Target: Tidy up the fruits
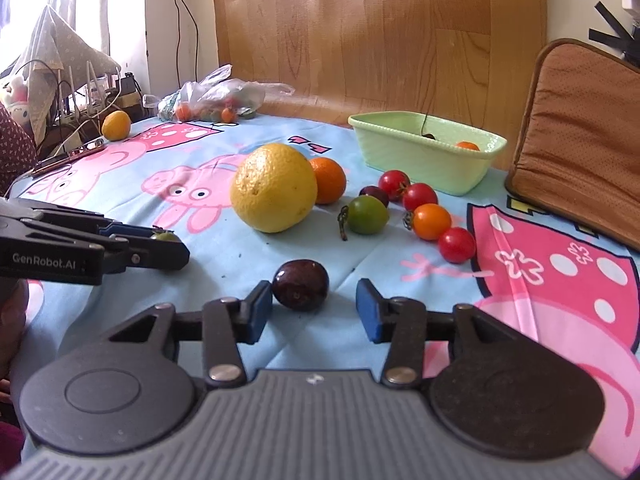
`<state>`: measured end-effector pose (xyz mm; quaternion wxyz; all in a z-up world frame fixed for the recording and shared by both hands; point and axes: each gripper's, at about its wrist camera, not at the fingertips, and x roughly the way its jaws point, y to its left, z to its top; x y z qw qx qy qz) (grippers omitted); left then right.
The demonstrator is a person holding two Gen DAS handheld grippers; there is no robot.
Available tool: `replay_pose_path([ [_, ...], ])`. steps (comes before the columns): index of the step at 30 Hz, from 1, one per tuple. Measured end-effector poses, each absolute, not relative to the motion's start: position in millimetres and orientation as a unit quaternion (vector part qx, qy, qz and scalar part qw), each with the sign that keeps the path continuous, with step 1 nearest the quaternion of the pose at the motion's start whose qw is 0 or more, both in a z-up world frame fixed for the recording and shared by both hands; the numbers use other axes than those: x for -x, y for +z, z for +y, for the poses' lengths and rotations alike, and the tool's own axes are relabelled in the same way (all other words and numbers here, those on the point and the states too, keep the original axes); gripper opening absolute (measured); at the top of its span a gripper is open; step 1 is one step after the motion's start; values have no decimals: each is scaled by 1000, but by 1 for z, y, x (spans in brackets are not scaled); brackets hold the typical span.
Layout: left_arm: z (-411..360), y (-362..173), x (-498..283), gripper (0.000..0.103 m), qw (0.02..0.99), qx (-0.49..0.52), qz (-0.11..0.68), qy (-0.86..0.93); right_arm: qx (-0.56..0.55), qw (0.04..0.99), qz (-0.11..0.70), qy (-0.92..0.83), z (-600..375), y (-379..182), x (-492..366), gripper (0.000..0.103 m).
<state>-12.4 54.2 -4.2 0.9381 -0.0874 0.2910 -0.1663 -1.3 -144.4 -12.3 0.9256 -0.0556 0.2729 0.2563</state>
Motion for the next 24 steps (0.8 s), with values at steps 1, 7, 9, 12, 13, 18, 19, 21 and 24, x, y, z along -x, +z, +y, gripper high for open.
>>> replay_pose_path([
  [1, 55, -5, 12, 27, 938, 91, 291, -168, 58, 926, 272, 256, -144, -12, 2, 49],
  [7, 58, -1, 14, 26, 937, 106, 284, -175, 62, 925, 268, 260, -138, -11, 4, 32],
  [9, 61, 5, 13, 26, 937, 114, 280, -175, 43, 926, 269, 262, -142, -9, 2, 32],
  [12, 63, 23, 0, 26, 937, 117, 272, -183, 14, 928, 257, 269, -151, 3, -5, 32],
  [13, 63, 32, -8, 26, 940, 113, 264, -187, 4, 930, 250, 270, -154, 9, -10, 32],
  [18, 46, 76, -71, 26, 946, 95, 234, -204, -32, 951, 198, 236, -177, 38, -52, 32],
  [19, 41, 82, -86, 26, 947, 90, 231, -206, -39, 954, 191, 227, -182, 42, -64, 32],
  [21, 28, 89, -120, 26, 945, 86, 236, -210, -54, 957, 184, 216, -190, 45, -90, 32],
  [24, 12, 85, -173, 26, 936, 90, 271, -208, -63, 957, 195, 203, -195, 38, -129, 32],
])
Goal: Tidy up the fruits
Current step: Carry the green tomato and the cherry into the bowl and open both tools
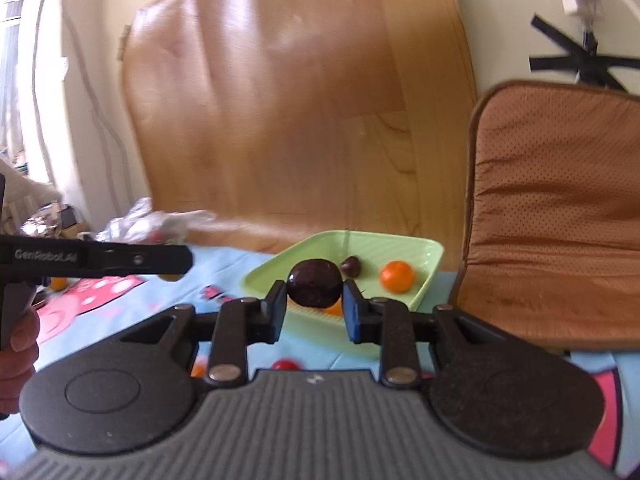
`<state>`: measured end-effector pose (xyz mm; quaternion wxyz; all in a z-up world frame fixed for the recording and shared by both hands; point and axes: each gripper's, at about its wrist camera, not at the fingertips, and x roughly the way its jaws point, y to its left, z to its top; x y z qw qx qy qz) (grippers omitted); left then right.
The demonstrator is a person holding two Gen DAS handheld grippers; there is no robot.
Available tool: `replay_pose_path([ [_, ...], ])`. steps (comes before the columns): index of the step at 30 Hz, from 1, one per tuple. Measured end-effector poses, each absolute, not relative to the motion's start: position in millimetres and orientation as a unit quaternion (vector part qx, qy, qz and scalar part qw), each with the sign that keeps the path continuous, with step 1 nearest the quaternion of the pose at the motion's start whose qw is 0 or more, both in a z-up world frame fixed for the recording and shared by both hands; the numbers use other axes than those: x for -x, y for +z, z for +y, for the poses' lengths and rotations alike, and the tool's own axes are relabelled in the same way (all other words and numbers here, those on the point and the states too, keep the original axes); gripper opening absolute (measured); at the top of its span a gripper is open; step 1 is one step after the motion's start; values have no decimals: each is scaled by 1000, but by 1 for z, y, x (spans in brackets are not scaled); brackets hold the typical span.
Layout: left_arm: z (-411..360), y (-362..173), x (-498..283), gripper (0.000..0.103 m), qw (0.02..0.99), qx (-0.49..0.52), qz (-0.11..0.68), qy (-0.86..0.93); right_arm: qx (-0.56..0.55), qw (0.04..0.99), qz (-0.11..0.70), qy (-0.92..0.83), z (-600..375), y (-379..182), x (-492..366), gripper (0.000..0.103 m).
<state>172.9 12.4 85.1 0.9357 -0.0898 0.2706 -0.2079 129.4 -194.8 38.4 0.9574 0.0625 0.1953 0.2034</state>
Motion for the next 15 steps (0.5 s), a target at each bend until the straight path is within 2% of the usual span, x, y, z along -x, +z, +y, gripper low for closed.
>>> replay_pose_path([
  [8, -14, 51, -259, 27, 910, 69, 360, -191, -43, 959, 216, 179, -190, 11, -175, 33],
  [12, -9, 52, -262, 37, 920, 68, 347, -171, -47, 958, 219, 177, -196, 8, -177, 34],
  [15, 1, 59, -252, 37, 922, 86, 339, -169, -74, 960, 206, 173, -205, 14, -171, 34],
])
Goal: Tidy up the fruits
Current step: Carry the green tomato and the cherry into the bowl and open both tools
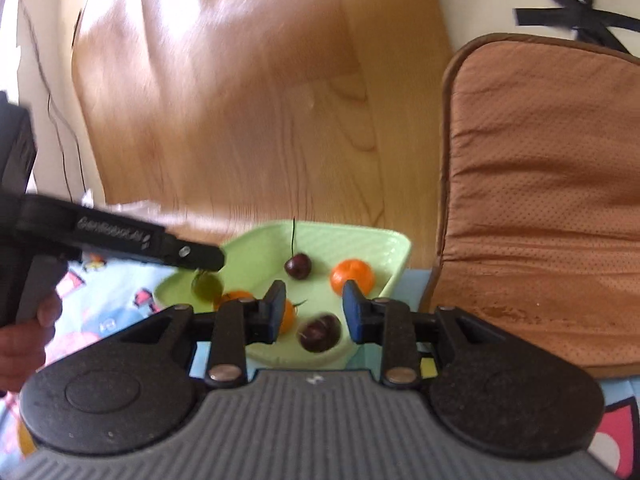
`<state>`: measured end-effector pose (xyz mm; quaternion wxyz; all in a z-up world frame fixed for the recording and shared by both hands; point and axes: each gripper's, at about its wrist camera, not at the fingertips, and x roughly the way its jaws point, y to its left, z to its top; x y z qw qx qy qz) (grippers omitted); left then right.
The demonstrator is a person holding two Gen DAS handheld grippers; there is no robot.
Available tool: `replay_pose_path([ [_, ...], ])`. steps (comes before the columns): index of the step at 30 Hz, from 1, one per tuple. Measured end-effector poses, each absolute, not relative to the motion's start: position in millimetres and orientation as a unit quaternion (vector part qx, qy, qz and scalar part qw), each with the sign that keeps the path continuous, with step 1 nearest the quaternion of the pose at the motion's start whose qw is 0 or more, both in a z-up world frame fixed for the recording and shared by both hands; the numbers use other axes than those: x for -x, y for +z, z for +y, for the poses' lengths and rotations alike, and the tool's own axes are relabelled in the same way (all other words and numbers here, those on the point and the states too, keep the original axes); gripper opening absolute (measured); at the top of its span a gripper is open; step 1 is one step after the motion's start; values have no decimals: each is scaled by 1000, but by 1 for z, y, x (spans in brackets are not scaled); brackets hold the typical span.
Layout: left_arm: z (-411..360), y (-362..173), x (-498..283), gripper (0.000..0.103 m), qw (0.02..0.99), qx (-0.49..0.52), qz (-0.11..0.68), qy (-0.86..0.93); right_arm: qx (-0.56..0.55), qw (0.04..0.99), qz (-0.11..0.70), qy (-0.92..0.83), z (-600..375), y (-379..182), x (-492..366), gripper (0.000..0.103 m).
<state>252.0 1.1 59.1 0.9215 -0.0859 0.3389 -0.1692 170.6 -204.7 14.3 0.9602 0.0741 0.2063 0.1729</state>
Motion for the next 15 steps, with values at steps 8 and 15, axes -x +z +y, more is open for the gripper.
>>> replay_pose_path([
  [8, 41, 77, -167, 37, 930, 118, 293, -186, -125, 947, 224, 195, -216, 28, -142, 34],
  [15, 76, 48, -117, 37, 907, 205, 323, -176, -99, 919, 265, 276, -184, 16, -91, 34],
])
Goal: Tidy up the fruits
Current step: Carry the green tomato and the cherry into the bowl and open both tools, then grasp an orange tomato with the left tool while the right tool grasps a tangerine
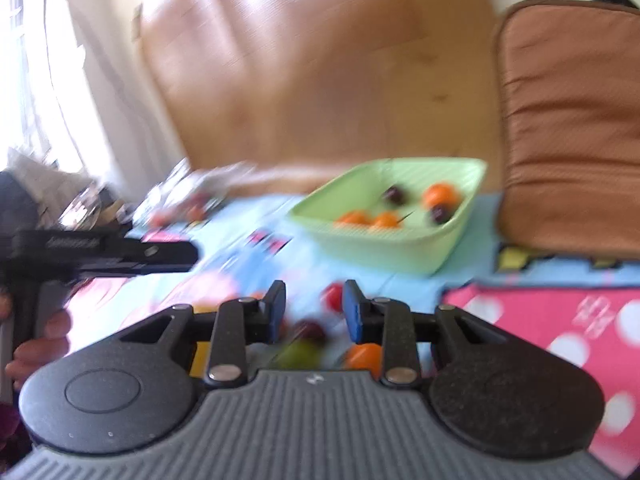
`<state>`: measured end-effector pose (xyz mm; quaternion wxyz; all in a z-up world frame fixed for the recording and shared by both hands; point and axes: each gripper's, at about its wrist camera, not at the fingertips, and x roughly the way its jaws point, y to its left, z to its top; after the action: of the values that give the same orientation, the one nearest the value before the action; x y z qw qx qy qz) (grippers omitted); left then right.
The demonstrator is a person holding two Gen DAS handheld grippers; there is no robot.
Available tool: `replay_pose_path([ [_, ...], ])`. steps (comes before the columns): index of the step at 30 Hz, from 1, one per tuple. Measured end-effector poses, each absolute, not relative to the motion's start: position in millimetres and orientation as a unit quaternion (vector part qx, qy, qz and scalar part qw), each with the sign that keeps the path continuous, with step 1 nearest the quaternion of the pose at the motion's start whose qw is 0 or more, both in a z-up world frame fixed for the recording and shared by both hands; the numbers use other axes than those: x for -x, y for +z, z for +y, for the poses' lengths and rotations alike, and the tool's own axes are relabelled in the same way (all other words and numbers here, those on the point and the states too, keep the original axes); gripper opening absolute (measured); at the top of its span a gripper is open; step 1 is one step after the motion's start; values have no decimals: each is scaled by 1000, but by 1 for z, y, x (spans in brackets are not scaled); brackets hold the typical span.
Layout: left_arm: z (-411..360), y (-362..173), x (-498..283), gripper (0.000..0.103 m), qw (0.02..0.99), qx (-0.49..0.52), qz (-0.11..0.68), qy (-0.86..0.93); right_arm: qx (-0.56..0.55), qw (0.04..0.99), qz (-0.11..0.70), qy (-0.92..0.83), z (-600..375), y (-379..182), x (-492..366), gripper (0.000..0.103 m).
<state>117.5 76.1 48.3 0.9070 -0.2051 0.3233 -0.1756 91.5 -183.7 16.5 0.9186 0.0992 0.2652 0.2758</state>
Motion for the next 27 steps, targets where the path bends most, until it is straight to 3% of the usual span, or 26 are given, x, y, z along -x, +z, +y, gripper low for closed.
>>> replay_pose_path([
  [7, 100, 40, -99, 37, 907, 226, 323, -146, -44, 921, 255, 292, -151, 23, -79, 34],
  [17, 95, 5, -157, 37, 834, 293, 428, -189, 67, 888, 315, 328, -134, 12, -119, 34],
  [27, 89, -2, -169, 23, 848, 287, 414, -167, 52, 882, 313, 349, -128, 15, -149, 35],
])
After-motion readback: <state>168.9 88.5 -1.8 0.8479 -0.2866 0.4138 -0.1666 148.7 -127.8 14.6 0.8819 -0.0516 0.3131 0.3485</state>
